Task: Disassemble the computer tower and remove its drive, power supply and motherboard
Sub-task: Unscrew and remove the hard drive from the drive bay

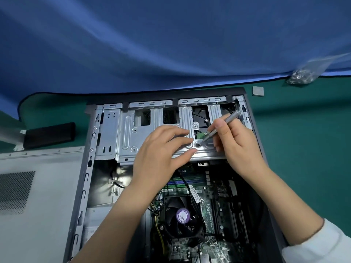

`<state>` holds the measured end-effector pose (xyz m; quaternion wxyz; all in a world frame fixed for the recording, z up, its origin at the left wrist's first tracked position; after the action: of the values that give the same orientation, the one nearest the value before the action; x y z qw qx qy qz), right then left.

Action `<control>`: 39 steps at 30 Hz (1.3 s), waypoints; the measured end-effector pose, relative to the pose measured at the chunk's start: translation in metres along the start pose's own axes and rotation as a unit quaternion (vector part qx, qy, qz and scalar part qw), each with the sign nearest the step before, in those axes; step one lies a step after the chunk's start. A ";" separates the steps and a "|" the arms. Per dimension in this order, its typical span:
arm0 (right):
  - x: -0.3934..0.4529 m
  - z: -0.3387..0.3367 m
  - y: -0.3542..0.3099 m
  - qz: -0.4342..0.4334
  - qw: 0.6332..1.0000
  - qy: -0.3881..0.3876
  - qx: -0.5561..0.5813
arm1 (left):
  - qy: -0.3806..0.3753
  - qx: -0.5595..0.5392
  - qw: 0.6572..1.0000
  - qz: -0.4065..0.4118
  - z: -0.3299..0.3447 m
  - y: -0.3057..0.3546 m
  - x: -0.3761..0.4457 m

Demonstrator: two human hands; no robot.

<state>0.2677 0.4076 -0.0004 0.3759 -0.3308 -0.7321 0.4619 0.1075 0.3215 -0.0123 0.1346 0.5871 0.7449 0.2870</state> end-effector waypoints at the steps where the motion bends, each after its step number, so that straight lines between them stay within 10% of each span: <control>1: 0.000 0.000 0.001 -0.004 1.000 -0.005 -0.014 | 0.002 0.005 1.000 0.004 0.000 0.000 0.000; 12: 0.000 0.000 -0.001 -0.034 0.994 -0.059 -0.089 | 0.012 0.013 1.000 0.010 0.002 0.000 0.000; 30: 0.042 -0.005 -0.048 -0.021 0.901 -0.370 -0.225 | -0.088 -0.164 0.977 -0.106 0.001 0.014 0.018; 39: 0.032 -0.004 -0.055 -0.021 0.954 -0.211 -0.210 | -0.033 -0.148 0.975 -0.164 0.008 0.015 0.019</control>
<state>0.2475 0.4165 0.0591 0.1446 -0.2817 -0.8821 0.3488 0.1187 0.3445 -0.0071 0.2903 0.4397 0.7752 0.3485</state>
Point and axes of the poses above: each hand's wrist, its own x-axis towards the middle knuckle, its own z-axis out of the palm, y = z × x, the point moved 1 cm from there along x, towards the middle knuckle, and after that the axes turned 11 degrees about -z, right-handed, at the moved point
